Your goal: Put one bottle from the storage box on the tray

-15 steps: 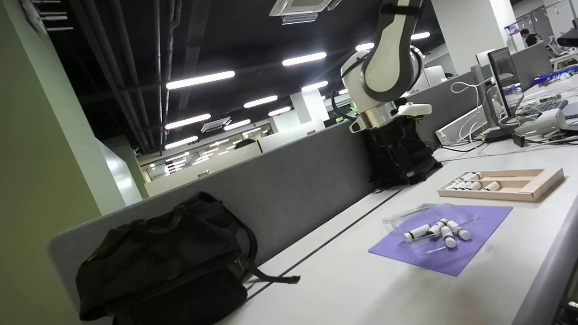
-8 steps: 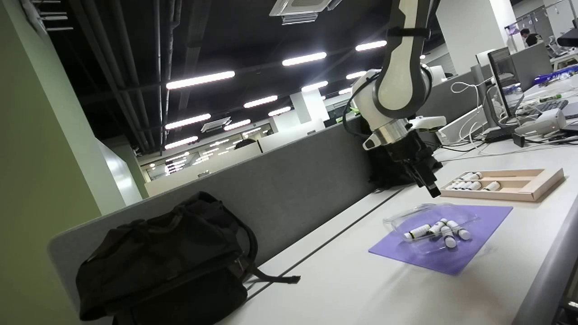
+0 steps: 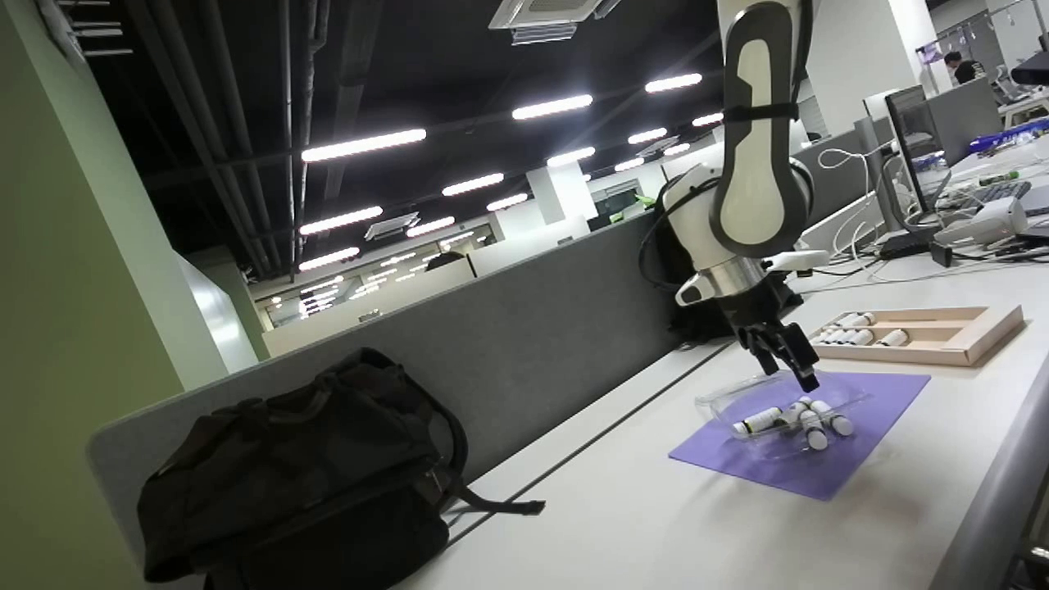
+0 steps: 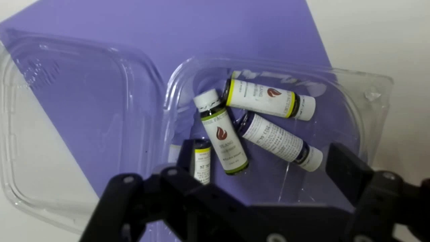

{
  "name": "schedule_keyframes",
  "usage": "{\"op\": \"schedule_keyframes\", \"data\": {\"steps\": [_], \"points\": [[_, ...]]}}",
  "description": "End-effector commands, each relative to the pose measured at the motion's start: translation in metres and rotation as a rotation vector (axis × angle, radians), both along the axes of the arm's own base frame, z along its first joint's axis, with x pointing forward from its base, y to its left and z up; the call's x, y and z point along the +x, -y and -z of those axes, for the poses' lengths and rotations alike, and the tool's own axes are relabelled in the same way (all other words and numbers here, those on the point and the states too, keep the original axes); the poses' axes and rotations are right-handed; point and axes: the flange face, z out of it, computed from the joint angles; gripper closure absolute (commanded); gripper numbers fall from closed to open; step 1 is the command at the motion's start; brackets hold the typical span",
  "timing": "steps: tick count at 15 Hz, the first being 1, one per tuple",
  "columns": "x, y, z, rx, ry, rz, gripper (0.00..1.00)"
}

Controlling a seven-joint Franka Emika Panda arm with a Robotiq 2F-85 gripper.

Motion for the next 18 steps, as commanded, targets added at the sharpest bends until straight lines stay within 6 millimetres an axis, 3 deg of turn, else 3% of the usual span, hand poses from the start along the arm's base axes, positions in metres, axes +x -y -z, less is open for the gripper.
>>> {"op": "schedule_keyframes", "data": {"steps": [1, 9, 18], "points": [[0.007, -0.003, 0.018, 0.024, 0.011, -0.076, 0.00], [0.010, -0.022, 0.046, 0.083, 0.029, -0.174, 0.00], [0.011, -0.018, 0.059, 0.097, 0.038, -0.160, 0.00]]}}
